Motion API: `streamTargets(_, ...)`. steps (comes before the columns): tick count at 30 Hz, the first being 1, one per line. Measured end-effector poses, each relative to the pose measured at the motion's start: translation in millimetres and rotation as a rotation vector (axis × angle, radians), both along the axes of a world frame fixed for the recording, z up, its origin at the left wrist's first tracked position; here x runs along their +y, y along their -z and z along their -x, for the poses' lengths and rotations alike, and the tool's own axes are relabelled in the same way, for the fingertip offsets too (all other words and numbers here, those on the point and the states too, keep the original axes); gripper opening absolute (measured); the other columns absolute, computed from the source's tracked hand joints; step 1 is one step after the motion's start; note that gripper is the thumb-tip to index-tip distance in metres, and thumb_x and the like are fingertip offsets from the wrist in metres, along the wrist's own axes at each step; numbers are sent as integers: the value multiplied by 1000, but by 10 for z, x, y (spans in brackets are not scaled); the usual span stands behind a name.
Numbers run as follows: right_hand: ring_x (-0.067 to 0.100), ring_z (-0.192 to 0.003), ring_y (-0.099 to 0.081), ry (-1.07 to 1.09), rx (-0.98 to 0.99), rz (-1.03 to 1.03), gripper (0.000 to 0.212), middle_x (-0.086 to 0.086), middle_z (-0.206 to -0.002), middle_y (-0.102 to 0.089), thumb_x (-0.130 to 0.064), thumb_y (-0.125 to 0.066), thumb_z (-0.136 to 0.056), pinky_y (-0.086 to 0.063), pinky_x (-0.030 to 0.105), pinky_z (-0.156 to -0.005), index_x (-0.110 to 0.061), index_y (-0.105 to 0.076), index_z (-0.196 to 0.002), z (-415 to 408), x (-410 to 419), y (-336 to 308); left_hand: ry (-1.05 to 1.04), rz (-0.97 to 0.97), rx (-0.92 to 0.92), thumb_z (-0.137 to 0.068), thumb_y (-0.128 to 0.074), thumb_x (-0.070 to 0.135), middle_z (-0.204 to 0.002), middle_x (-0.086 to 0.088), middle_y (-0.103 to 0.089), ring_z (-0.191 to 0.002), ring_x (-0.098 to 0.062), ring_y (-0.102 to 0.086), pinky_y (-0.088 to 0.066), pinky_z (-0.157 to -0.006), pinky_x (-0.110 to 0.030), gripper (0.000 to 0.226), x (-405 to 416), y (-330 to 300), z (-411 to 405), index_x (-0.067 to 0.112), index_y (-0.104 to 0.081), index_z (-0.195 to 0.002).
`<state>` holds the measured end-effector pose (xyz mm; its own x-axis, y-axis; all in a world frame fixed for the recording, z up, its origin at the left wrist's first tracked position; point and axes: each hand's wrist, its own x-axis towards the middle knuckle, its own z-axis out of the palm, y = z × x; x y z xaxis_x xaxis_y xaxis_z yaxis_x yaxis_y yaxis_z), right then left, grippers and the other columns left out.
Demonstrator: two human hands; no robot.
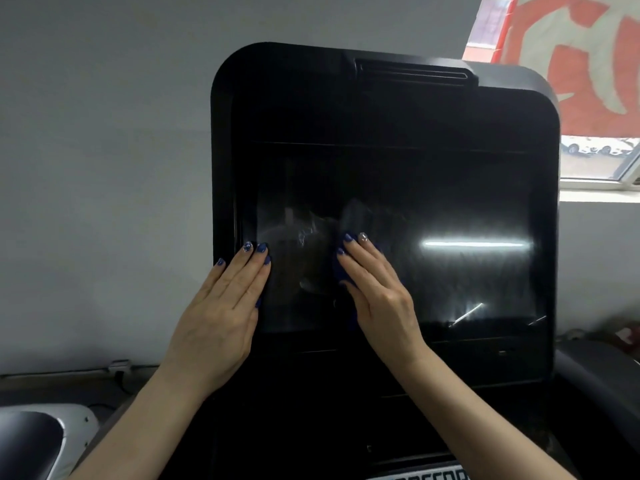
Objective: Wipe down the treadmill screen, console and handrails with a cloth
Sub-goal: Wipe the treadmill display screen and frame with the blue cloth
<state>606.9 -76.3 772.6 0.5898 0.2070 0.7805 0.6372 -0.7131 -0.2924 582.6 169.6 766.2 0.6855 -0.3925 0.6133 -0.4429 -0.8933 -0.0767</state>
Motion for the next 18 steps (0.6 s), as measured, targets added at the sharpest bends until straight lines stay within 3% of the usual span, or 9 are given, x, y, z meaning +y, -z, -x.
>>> streamTargets(8, 20, -141, -37, 54, -5, -29, 36, 9, -143, -52, -9, -58, -94, -28, 34, -119, -4, -61, -129, -239, 231, -319, -34, -43, -13, -97, -33, 16, -160, -11, -28, -150, -25, -22, -17, -122, -45, 55, 6, -10, 50, 2, -35, -150)
streamTargets(14, 24, -139, -42, 23, -23, 40, 35, 10, -143, -52, -10, -58, -94, -37, 46, -113, -2, -61, -129, -6, 205, -39, -51, -50, -15, -97, -30, 15, -161, -11, -28, -150, -25, -23, -16, -122, -44, 55, 96, 65, 100, 2, -35, -150)
streamTargets(18, 23, -139, -41, 33, -13, 26, 37, 10, -141, -54, -17, -51, -95, -32, 38, -117, -3, -62, -127, -212, 384, -320, -35, -37, 8, -95, -31, 14, -161, -10, -27, -150, -25, -21, -17, -122, -44, 56, 108, 65, 89, 4, -34, -151)
